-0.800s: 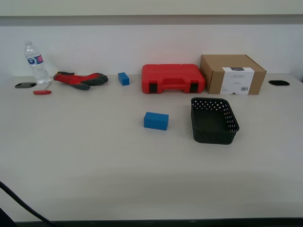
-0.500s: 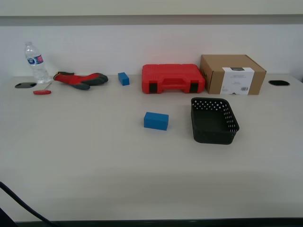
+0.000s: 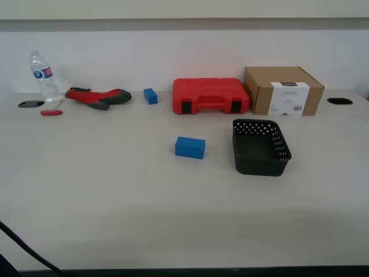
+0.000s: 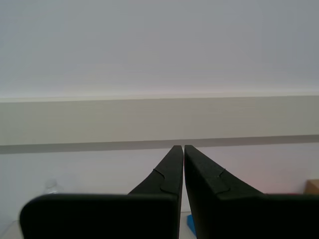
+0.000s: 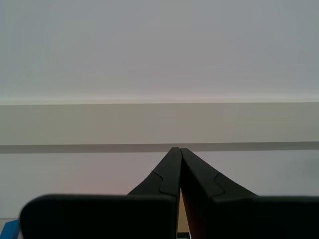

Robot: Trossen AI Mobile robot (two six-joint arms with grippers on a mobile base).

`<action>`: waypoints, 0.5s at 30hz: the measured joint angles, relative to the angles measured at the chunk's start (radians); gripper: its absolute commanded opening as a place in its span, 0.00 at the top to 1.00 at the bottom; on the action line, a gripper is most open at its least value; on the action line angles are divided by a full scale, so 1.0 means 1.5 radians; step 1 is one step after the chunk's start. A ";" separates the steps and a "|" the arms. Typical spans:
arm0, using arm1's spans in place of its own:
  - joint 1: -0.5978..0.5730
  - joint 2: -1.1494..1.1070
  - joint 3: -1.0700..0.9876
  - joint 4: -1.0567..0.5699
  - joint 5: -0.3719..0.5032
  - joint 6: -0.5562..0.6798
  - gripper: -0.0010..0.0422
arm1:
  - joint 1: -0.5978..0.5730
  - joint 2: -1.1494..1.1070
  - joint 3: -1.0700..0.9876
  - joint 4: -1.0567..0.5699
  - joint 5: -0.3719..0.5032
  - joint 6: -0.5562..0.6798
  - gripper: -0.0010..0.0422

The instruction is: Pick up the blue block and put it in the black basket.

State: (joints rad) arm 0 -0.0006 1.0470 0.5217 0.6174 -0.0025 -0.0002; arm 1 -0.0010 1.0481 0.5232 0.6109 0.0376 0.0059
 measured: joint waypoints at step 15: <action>0.000 0.000 0.000 0.000 0.000 0.000 0.98 | -0.154 0.198 0.071 -0.393 0.194 0.311 0.98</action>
State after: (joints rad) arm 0 -0.0006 1.0470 0.5217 0.6170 -0.0029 -0.0002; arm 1 -0.2325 1.3449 0.6296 0.0212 0.3290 0.4725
